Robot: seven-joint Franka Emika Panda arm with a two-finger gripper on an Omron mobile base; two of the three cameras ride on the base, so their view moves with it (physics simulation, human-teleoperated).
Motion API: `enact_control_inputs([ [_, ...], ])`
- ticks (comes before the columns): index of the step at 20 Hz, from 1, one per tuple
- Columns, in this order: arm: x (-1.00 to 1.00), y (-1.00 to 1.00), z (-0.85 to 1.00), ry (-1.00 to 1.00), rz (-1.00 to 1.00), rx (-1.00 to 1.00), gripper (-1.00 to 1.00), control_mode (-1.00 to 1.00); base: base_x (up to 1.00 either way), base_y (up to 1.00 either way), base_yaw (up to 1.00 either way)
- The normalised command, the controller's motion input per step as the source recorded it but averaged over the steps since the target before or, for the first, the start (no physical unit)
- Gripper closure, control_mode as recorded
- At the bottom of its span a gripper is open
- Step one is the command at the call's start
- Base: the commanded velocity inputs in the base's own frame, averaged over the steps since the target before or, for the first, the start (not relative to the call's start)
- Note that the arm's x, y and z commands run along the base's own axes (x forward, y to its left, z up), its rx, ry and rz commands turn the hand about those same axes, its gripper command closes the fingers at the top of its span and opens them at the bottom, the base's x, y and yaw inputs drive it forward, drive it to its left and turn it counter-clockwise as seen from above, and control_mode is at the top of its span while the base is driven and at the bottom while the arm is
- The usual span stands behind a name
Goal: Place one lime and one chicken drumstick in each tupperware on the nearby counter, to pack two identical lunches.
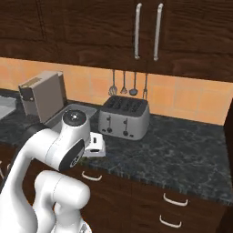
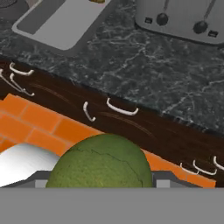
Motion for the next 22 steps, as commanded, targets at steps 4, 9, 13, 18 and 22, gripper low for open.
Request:
enact_control_inputs([
  [4,0.00,0.00,0.00,0.00,0.00,0.00,1.00,1.00,0.89,1.00,0.00],
  [9,0.00,0.00,0.00,0.00,0.00,0.00,1.00,1.00,0.84,1.00,0.00],
  [13,0.34,0.41,-0.27,0.01,0.00,-0.06,1.00,-1.00,0.35,0.50,0.00],
  [18,0.91,0.71,-0.47,0.00,0.00,-0.04,1.00,-1.00,0.00,0.00,0.00],
  [22,1.00,0.38,-0.51,0.00,-0.02,-0.03,1.00,-1.00,0.00,0.00,0.00],
])
